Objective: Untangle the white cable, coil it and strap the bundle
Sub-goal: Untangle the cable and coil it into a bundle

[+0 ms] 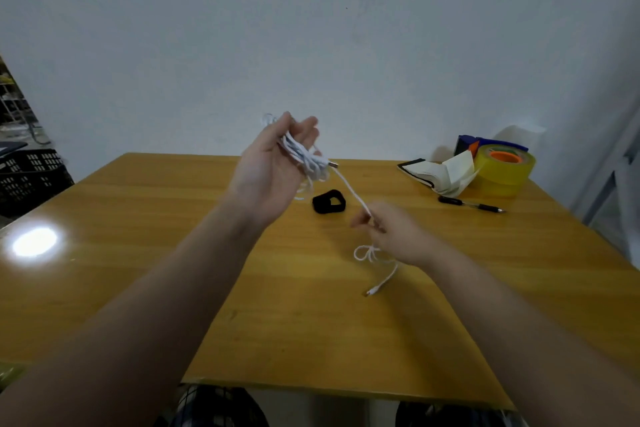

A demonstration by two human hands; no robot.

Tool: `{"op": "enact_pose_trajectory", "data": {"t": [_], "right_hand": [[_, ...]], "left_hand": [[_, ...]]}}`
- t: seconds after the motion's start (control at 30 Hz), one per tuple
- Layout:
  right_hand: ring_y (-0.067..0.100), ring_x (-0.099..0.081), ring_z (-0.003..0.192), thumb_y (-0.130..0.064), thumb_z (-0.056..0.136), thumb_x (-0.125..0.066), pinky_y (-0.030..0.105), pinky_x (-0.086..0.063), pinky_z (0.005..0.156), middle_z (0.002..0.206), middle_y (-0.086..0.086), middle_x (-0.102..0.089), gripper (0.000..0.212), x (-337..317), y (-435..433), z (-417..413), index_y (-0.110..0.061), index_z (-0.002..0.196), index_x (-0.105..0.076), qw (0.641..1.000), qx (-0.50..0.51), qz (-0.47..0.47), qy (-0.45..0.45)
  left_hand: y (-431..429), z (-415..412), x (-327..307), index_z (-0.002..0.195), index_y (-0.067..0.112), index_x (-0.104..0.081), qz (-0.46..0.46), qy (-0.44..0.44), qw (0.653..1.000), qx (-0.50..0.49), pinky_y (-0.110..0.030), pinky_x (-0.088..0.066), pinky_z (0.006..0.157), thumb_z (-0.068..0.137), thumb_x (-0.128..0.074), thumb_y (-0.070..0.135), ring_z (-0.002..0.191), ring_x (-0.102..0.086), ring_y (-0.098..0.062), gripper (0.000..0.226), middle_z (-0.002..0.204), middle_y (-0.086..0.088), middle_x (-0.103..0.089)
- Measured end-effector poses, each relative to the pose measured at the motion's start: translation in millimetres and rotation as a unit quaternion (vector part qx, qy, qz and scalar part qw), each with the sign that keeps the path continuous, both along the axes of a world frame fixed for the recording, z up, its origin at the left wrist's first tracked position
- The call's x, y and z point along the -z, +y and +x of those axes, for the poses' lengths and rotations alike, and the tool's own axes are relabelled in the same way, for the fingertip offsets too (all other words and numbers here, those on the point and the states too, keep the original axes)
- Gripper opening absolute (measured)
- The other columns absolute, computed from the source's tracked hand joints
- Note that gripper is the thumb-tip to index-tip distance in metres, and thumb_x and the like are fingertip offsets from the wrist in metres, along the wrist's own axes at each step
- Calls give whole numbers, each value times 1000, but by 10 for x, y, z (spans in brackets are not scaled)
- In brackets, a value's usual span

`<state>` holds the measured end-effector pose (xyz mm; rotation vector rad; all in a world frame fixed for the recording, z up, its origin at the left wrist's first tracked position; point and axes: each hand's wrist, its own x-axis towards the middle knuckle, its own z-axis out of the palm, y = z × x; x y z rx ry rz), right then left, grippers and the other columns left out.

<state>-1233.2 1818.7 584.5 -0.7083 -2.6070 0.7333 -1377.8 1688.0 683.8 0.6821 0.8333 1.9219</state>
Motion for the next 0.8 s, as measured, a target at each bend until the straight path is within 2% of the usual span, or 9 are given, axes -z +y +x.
{"op": "enact_pose_trajectory", "data": {"t": [0.13, 0.2, 0.27, 0.37, 0.47, 0.57, 0.67, 0.73, 0.8], "right_hand": [[10, -55, 96, -22, 93, -50, 37, -37, 100, 94, -13, -62, 16, -22, -66, 76, -36, 100, -55, 996, -33, 54, -60], [12, -55, 81, -20, 96, -46, 34, -45, 83, 82, -13, -54, 39, -72, -108, 92, -35, 131, -40, 997, -46, 23, -55], [8, -52, 74, -21, 98, -43, 32, -44, 67, 81, -15, -49, 57, -96, -183, 62, -47, 141, -16, 998, -39, 20, -55], [19, -54, 80, -21, 100, -35, 34, -42, 60, 93, -6, -56, 52, -85, -238, -64, -49, 141, -21, 982, 25, 162, -91], [23, -50, 72, -11, 95, -33, 29, -30, 47, 83, -1, -51, 58, -120, -276, -176, -43, 143, -26, 958, 72, 214, -177], [28, -54, 80, -6, 91, -35, 32, -37, 58, 97, 3, -59, 64, -186, -389, -190, -41, 143, -24, 937, -21, 265, -228], [29, -51, 91, -7, 90, -38, 38, -35, 80, 110, 6, -55, 65, -252, -474, -161, -34, 147, -20, 909, -108, 343, -212], [26, -52, 98, -11, 91, -42, 37, -36, 79, 103, 2, -55, 60, -316, -447, -133, -31, 145, -27, 904, -126, 380, -147], [24, -53, 96, -13, 89, -49, 34, -34, 72, 93, -4, -57, 47, -388, -392, -90, -28, 134, -46, 922, -138, 358, -56]], "left_hand": [[31, -245, 33, 84, 9, -59, -6, -8, 996, -88, -38, -34, 111, 101, -40, 23, 131, -46, -22, 28, 122, -11, -59], [35, -310, 95, 95, 10, -62, -14, -6, 996, -90, -36, -45, 101, 101, -41, 26, 120, -55, -19, 26, 131, -11, -56], [44, -276, 138, 100, 12, -62, -13, -12, 996, -82, -30, -53, 81, 101, -41, 29, 104, -62, -14, 27, 123, -8, -59], [81, -139, 137, 101, 11, -61, -18, -16, 999, -48, -26, -54, 69, 101, -38, 32, 91, -65, -12, 30, 106, -6, -62], [103, -2, 101, 95, 8, -58, -21, -41, 999, 9, -27, -57, 62, 101, -39, 31, 82, -70, -19, 30, 100, -14, -69], [168, 64, 80, 92, 9, -53, -15, -35, 999, 5, -35, -59, 68, 101, -42, 27, 103, -65, -29, 23, 111, -20, -64], [225, -49, 118, 90, 7, -53, -24, 27, 997, -73, -40, -52, 79, 100, -44, 18, 107, -61, -17, 17, 108, -11, -55], [210, -152, 218, 86, 9, -52, -58, 123, 984, -116, -41, -45, 80, 100, -45, 16, 77, -63, -8, 17, 88, -6, -52], [163, -180, 332, 89, 12, -53, -99, 238, 958, -125, -38, -46, 87, 100, -46, 18, 75, -63, -4, 14, 86, -1, -56]]}}
